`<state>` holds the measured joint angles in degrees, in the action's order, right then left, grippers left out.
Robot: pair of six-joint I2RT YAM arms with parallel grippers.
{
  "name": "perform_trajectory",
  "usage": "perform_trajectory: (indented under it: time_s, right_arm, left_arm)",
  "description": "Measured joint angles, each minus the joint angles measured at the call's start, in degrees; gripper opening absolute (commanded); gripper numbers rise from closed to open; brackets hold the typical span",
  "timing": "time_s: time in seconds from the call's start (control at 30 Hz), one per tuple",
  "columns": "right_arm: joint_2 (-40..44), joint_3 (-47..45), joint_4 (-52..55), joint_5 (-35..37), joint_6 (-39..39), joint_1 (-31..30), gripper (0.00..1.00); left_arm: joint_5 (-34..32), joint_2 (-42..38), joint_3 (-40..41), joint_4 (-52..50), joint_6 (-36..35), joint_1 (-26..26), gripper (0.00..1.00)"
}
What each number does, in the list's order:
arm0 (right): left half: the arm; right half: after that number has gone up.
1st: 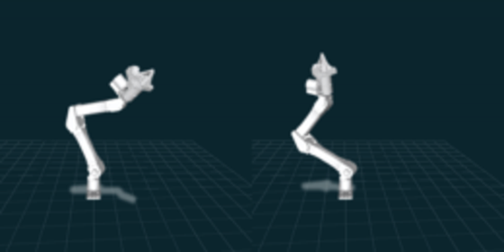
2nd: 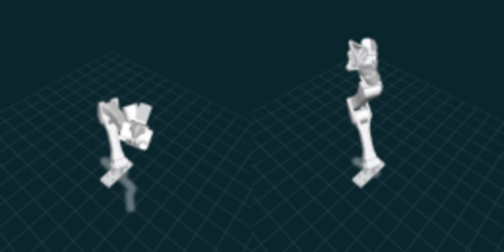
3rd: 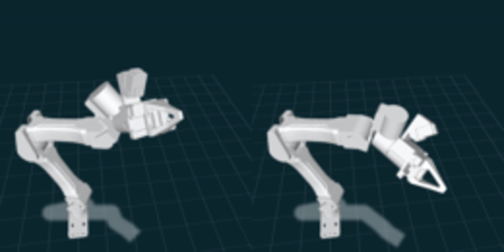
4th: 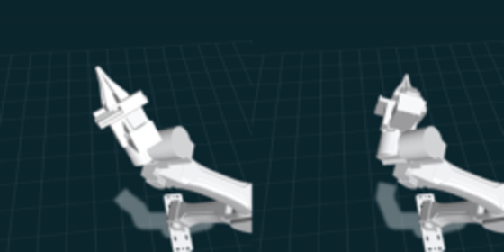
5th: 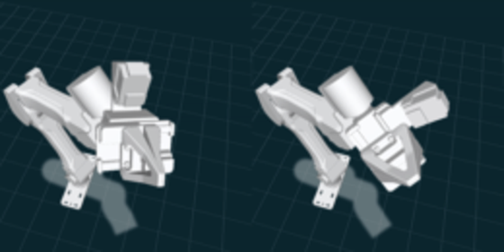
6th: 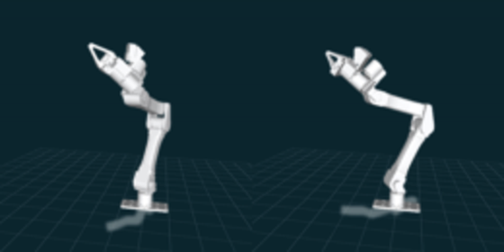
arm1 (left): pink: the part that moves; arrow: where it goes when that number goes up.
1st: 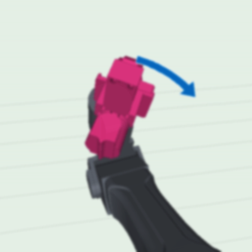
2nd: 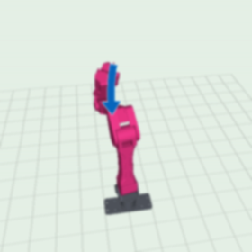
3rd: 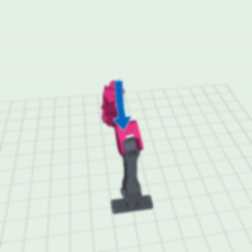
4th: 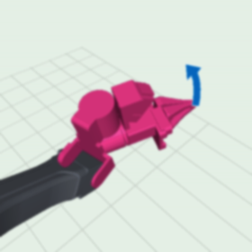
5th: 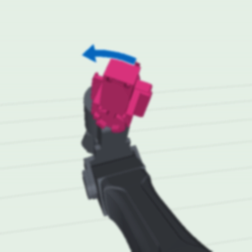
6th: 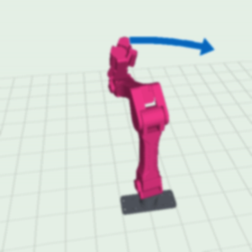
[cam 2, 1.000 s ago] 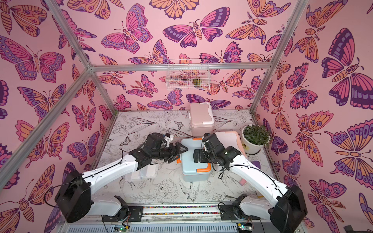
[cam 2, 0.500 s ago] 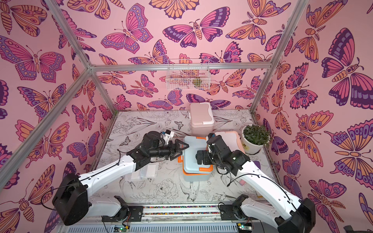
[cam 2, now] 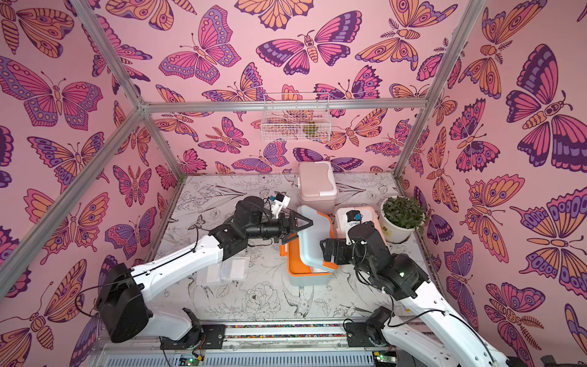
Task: Open first aid kits and take out gauze
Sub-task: Open the lid of the first aid kit.
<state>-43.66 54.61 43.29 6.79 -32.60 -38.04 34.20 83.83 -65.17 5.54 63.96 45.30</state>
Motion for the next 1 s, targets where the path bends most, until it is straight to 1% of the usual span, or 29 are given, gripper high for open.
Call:
perform_trajectory:
  time_s: [0.2, 0.33, 0.47, 0.6, 0.7, 0.77, 0.9, 1.0]
  right_arm:
    - [7.0, 0.0, 0.9, 4.4, -0.1, 0.0, 0.99]
    - [11.6, 0.0, 1.0, 6.8, -0.2, 0.0, 0.99]
    - [14.3, -0.7, 1.1, 8.5, -0.2, 0.0, 0.99]
    - [15.4, -1.3, 1.2, 8.6, 0.0, 0.0, 0.99]
    - [15.4, -2.0, 0.5, 6.2, 1.0, 0.0, 1.0]
    - [14.8, -2.6, -0.7, 2.7, 1.9, 0.0, 0.97]
    - [10.3, -3.3, -2.6, -2.2, 3.1, -0.1, 0.95]
    - [7.6, -4.2, -3.2, -3.5, 3.7, -0.1, 0.93]
  left_arm:
    - [-2.5, 5.4, -10.4, -5.0, -4.0, 4.3, 0.92]
    - [-4.7, 10.6, -18.6, -9.6, -7.2, 6.9, 0.92]
    - [-6.3, 16.2, -26.1, -13.8, -10.1, 9.2, 0.93]
    - [-7.8, 19.1, -29.6, -17.2, -12.6, 10.5, 0.94]
    - [-8.6, 19.2, -29.7, -19.1, -13.7, 10.7, 0.95]
    - [-8.7, 19.3, -30.1, -20.1, -14.3, 10.6, 0.95]
    - [-8.7, 19.9, -32.8, -21.4, -15.3, 10.6, 0.96]
    - [-8.7, 20.0, -33.9, -21.9, -16.0, 10.7, 0.97]
